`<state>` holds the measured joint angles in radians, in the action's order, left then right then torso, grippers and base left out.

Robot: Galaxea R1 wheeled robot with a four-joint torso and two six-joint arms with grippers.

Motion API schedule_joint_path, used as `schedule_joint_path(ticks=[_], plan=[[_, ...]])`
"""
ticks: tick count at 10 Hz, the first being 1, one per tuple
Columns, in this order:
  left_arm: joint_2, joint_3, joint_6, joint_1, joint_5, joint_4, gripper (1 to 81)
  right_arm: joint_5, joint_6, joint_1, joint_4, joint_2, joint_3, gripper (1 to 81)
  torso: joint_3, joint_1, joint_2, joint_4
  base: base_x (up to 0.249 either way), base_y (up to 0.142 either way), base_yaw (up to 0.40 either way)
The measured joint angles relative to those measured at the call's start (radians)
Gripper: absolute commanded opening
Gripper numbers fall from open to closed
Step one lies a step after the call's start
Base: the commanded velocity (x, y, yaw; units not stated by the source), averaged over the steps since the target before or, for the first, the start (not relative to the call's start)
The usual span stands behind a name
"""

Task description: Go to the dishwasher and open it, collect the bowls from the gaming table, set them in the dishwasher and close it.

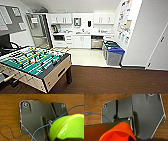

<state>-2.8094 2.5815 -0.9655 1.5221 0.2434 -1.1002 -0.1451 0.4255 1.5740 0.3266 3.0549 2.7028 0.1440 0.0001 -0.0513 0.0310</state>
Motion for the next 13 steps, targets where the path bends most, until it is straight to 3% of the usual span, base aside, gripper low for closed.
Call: schedule_joint_path(ticks=[6,13], plan=[[0.000,0.001,0.000,0.002,0.000,0.000,1.0,0.000,0.000,0.001,0.000,0.000,0.000,1.0,0.000,0.000,0.000,0.000,0.138,0.000,0.000],[-0.014,0.004,0.000,0.003,-0.004,0.000,1.0,0.000,0.000,0.001,0.000,-0.001,-0.001,1.0,0.000,0.000,0.000,0.000,0.150,-0.070,0.000]])
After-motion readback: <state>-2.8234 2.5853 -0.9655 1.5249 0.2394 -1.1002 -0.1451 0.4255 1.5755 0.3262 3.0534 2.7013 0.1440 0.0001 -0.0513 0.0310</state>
